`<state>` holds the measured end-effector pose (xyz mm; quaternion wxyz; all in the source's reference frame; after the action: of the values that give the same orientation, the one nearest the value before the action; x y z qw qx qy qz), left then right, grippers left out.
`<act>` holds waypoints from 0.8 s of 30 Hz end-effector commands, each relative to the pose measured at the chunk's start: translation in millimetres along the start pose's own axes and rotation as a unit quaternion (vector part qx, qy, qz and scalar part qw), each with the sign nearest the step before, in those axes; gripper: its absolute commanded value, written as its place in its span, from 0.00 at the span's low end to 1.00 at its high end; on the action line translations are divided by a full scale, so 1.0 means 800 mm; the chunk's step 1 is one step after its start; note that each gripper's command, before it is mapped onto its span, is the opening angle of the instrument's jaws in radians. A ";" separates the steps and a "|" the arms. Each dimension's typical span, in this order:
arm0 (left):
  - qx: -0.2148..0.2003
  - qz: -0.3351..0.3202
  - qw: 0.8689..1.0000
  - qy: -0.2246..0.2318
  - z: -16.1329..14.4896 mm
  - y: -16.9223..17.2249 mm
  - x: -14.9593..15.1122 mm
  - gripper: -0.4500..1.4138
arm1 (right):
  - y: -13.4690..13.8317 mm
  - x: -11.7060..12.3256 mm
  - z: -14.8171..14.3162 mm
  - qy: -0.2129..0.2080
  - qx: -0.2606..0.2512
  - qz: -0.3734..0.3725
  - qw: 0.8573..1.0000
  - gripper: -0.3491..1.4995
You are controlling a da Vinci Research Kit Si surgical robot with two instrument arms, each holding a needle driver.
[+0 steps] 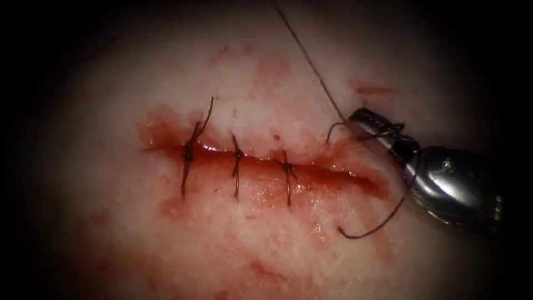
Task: Wound Closure
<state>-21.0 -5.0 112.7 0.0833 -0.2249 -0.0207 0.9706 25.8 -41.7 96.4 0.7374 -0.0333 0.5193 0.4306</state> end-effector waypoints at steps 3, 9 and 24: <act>0.004 -0.012 1.000 -0.002 0.0033 -0.0055 -0.0002 0.00 | -0.0018 -0.0031 0.0003 -0.013 0.010 -0.008 1.000 0.00; 0.009 -0.026 1.000 -0.002 0.0058 -0.0125 -0.0005 0.00 | -0.0028 -0.0057 -0.0004 -0.033 0.016 -0.020 0.999 0.00; 0.023 -0.055 0.998 0.005 0.0077 -0.0226 0.0003 0.00 | -0.0091 -0.0100 -0.0048 -0.069 0.078 -0.050 0.993 0.00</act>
<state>-20.5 12.9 119.3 0.1445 -0.2262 -0.0118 0.9632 26.5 -52.5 97.8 0.7936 0.0277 0.4957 0.3516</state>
